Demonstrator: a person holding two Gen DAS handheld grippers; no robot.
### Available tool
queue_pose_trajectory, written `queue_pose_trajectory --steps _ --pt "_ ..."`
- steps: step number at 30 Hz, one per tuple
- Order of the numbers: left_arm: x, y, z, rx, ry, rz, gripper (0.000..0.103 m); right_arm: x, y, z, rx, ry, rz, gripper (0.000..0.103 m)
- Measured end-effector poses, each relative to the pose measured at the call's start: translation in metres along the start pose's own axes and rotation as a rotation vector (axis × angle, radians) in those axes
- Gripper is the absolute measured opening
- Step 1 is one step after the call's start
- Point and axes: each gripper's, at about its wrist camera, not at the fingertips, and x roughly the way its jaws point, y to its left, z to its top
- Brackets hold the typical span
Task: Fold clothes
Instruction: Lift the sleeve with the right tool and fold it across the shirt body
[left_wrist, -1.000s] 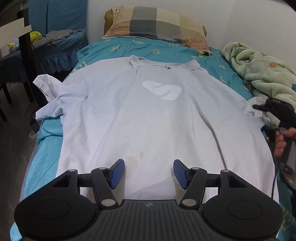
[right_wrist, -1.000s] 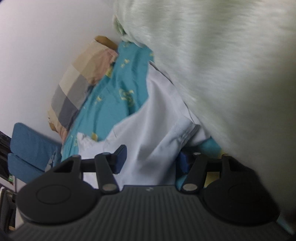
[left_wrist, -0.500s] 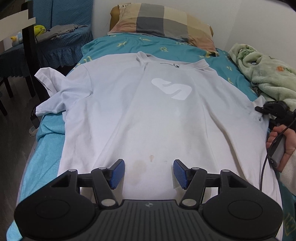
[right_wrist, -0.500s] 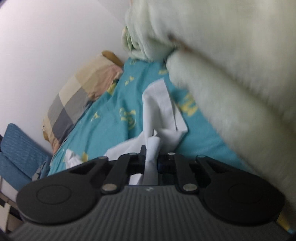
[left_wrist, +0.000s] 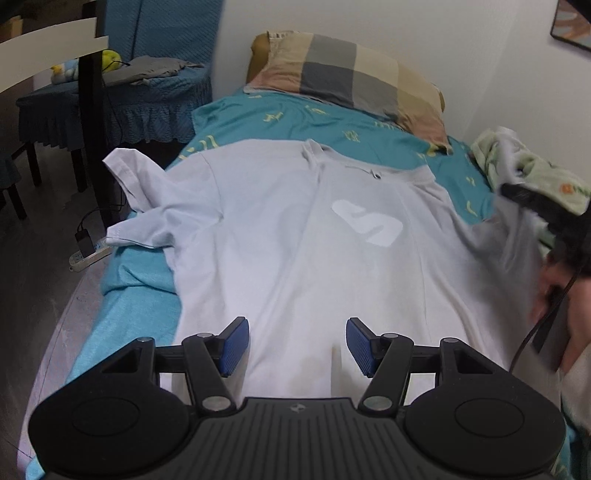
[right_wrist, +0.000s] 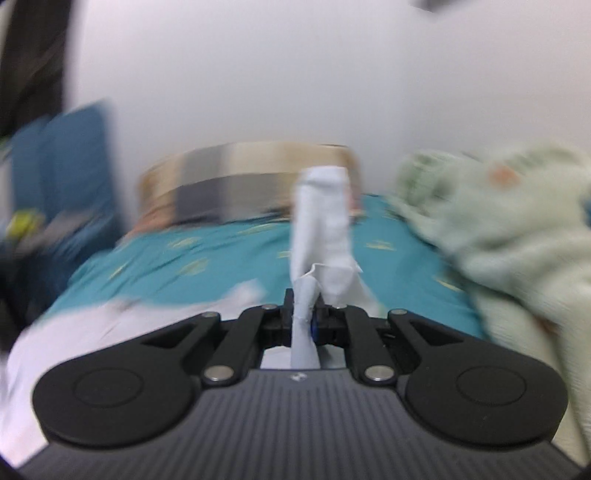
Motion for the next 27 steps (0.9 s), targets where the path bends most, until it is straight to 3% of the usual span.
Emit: queue_pose_trajectory --steps 2,5,9,11,13,15,23,27 --pt "-0.001 0.005 0.001 -0.014 -0.003 0.001 0.061 -0.001 0.041 -0.004 -0.129 0.023 0.066 0.010" --pt "0.000 0.010 -0.001 -0.029 -0.002 -0.001 0.061 0.012 0.081 -0.028 -0.218 0.127 0.128 0.010" --pt "0.003 0.014 -0.003 -0.037 -0.008 -0.010 0.061 0.024 0.084 -0.039 -0.146 0.238 0.179 0.014" --pt "0.005 0.014 -0.004 -0.046 -0.006 -0.026 0.061 0.019 0.072 -0.036 -0.071 0.288 0.227 0.024" --pt "0.007 0.014 -0.004 -0.057 -0.001 -0.048 0.061 0.007 0.060 -0.031 -0.006 0.327 0.278 0.057" --pt "0.007 0.014 -0.005 -0.066 0.004 -0.076 0.061 -0.011 0.050 -0.024 0.028 0.348 0.303 0.069" --pt "0.003 0.005 -0.015 -0.079 0.028 -0.183 0.061 -0.108 0.006 0.001 0.152 0.537 0.260 0.069" --pt "0.003 -0.003 -0.018 -0.072 0.029 -0.222 0.061 -0.157 -0.004 0.002 0.240 0.477 0.308 0.068"
